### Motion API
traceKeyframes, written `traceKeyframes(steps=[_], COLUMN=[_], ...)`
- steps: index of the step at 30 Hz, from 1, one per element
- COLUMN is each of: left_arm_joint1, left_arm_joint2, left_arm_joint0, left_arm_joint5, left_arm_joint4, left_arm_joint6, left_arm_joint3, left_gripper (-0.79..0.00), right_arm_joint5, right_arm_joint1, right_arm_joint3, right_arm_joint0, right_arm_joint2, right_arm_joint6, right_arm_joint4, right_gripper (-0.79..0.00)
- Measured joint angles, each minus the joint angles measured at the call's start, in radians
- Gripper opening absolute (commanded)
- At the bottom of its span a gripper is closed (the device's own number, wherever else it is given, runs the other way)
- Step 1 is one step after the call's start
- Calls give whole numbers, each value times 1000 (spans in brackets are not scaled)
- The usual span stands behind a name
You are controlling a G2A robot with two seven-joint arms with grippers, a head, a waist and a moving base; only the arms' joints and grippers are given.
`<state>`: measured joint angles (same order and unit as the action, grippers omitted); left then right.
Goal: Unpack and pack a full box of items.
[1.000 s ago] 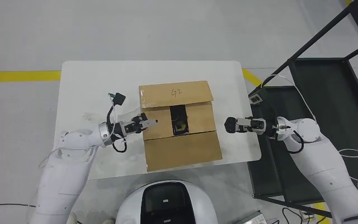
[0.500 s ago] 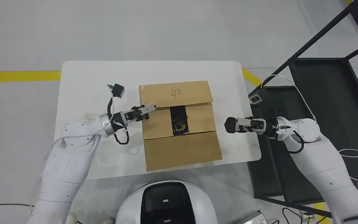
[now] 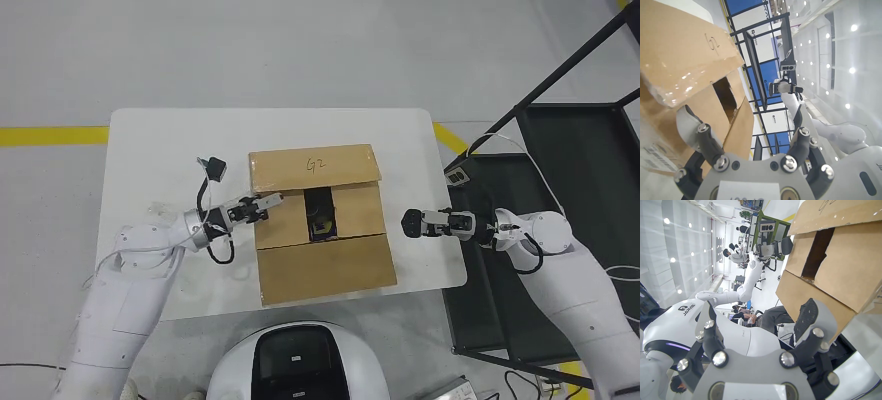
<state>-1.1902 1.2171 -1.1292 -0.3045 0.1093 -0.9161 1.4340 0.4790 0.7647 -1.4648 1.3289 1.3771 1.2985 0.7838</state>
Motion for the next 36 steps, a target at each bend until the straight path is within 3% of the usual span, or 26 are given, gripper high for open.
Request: traceKeyframes(steps=[10, 21, 25, 31, 36], left_arm_joint1=[-7, -29, -45, -79, -80], left_arm_joint2=[-13, -57, -97, -169, -170], left_arm_joint0=[49, 177, 248, 382, 384], left_arm_joint5=[35, 43, 45, -6, -9], left_arm_joint4=[33, 82, 59, 67, 70], left_arm_joint6=[79, 148, 203, 244, 242], left_arm_joint3=[-51, -116, -184, -372, -377], left_gripper=[0, 0, 0, 0, 0], right_arm_joint5=[0, 0, 0, 0, 0], right_arm_joint1=[0, 0, 0, 0, 0], right_arm_joint3=[0, 0, 0, 0, 0], right_arm_joint0=[0, 0, 0, 0, 0], right_arm_joint2=[0, 0, 0, 0, 0], right_arm_joint6=[0, 0, 0, 0, 0], right_arm_joint4=[0, 0, 0, 0, 0], right_gripper=[0, 0, 0, 0, 0])
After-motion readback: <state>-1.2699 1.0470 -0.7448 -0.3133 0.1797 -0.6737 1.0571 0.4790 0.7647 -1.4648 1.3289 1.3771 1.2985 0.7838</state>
